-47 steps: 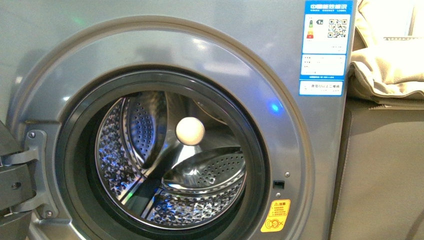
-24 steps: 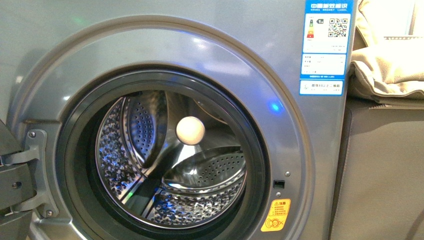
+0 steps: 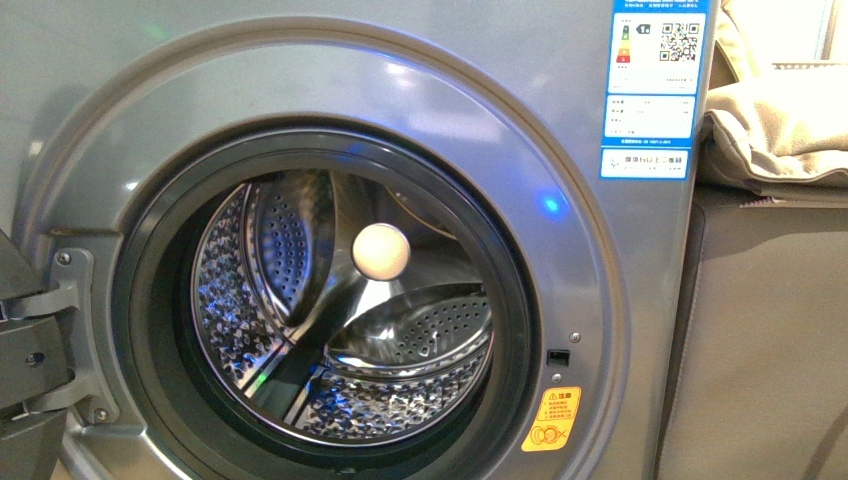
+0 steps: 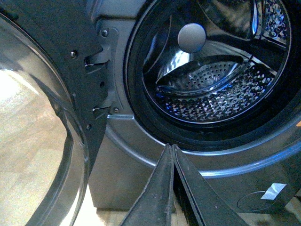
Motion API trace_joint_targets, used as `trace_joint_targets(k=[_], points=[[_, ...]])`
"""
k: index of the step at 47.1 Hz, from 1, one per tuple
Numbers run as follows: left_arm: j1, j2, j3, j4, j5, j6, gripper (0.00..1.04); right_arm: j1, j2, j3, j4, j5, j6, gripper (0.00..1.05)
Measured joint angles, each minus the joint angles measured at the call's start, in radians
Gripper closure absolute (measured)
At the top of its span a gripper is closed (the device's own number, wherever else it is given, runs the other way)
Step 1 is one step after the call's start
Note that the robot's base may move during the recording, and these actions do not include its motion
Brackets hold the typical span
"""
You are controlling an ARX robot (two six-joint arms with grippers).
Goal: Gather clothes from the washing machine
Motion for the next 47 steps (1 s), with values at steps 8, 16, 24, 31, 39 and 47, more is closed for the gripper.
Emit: trace_joint_targets(k=[8, 16, 24, 31, 39, 47], points=[[0.0, -0.039, -0.014, -0.023, 0.0, 0.0, 1.01, 0.0, 0.0, 0.0, 0.0, 0.0, 0.0, 1.02], [0.0, -0.12, -0.046, -0.073, -0.001, 0.001, 1.01, 0.0, 0.0, 0.0, 0.0, 0.0, 0.0, 1.02], [0.0, -0.248, -0.045, -0.191, 0.0, 0.001, 1.01, 0.0, 0.0, 0.0, 0.0, 0.0, 0.0, 1.02], [0.0, -0.247, -0.046, -0.195, 0.0, 0.001, 1.01, 0.0, 0.0, 0.0, 0.0, 0.0, 0.0, 1.02], [0.0, -0.247, -0.046, -0.195, 0.0, 0.001, 1.01, 0.0, 0.0, 0.0, 0.0, 0.0, 0.0, 1.02], [0.0, -0.247, -0.046, -0.195, 0.0, 0.001, 0.93, 0.0, 0.0, 0.0, 0.0, 0.0, -0.001, 0.97]])
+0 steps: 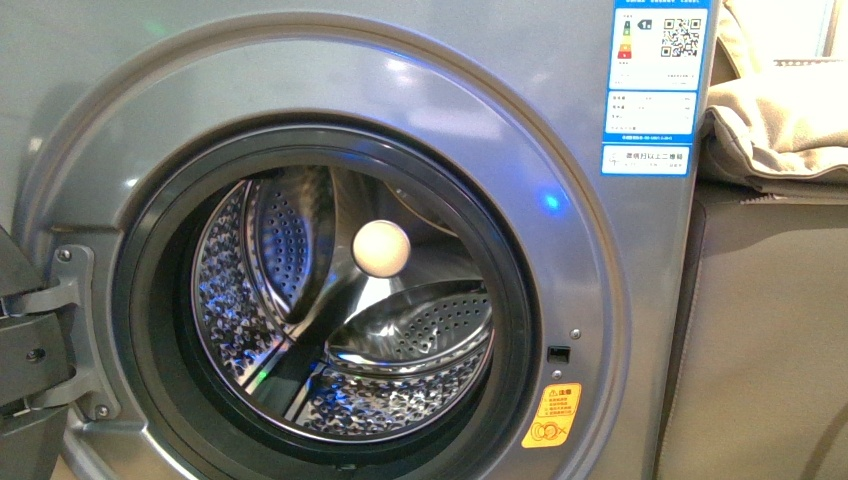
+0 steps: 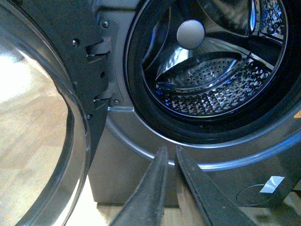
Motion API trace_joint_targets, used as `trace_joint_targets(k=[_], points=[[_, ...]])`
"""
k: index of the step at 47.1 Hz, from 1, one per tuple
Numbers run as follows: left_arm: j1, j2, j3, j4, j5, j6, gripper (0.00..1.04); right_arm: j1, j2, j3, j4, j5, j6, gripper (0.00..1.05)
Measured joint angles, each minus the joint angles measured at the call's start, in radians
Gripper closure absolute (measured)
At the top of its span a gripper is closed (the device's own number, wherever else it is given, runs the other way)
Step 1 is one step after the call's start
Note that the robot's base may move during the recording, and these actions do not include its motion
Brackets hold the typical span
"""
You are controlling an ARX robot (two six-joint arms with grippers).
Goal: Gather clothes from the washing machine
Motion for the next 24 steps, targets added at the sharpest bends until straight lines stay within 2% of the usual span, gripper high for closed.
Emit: trace_joint_targets(k=[5, 12, 14, 21, 24], points=[[0.0, 0.0, 0.0, 0.0, 0.0, 0.0, 0.68, 0.0, 0.0, 0.0, 0.0, 0.0, 0.0, 0.72], [0.0, 0.0, 0.0, 0.0, 0.0, 0.0, 0.43, 0.0, 0.0, 0.0, 0.0, 0.0, 0.0, 0.48], [0.0, 0.0, 0.0, 0.0, 0.0, 0.0, 0.32, 0.0, 0.0, 0.0, 0.0, 0.0, 0.0, 0.37], [0.0, 0.0, 0.0, 0.0, 0.0, 0.0, 0.07, 0.0, 0.0, 0.0, 0.0, 0.0, 0.0, 0.13], [0.0, 0.0, 0.0, 0.0, 0.0, 0.0, 0.06, 0.0, 0.0, 0.0, 0.0, 0.0, 0.001, 0.06]])
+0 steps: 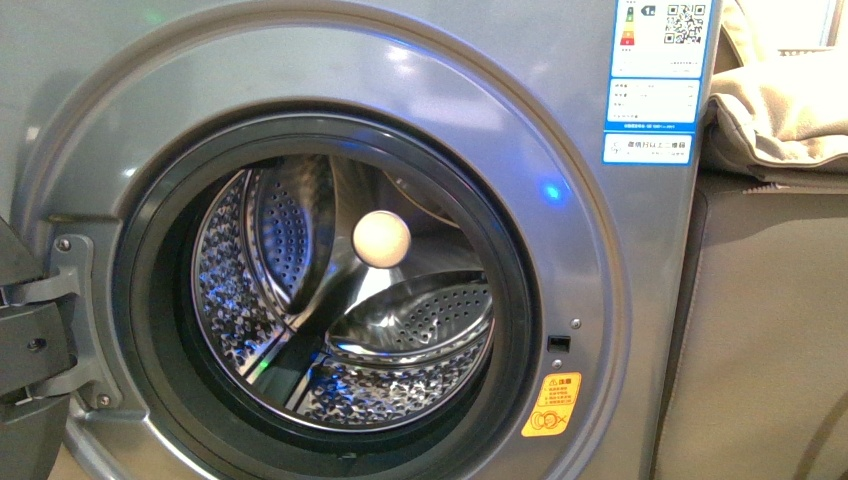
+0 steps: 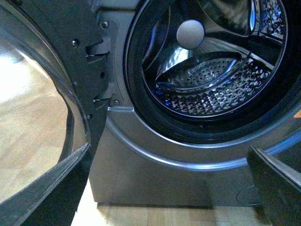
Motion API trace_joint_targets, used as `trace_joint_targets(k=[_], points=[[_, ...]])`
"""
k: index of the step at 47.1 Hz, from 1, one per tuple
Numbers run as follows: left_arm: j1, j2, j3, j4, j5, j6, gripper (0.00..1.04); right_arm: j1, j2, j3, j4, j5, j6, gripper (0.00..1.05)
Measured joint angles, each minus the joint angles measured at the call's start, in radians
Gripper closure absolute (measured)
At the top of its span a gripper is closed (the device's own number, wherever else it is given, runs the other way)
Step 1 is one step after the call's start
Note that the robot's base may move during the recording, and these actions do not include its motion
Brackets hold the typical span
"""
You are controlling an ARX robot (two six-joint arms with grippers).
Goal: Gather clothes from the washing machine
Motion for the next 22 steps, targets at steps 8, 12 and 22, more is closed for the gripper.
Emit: trace_joint_targets(k=[8, 12, 22], points=[[0.0, 0.0, 0.0, 0.0, 0.0, 0.0, 0.07, 0.0, 0.0, 0.0, 0.0, 0.0, 0.0, 0.08], [0.0, 0.0, 0.0, 0.0, 0.0, 0.0, 0.07, 0.0, 0.0, 0.0, 0.0, 0.0, 0.0, 0.08], [0.0, 0.0, 0.0, 0.0, 0.0, 0.0, 0.07, 0.0, 0.0, 0.0, 0.0, 0.0, 0.0, 0.08]])
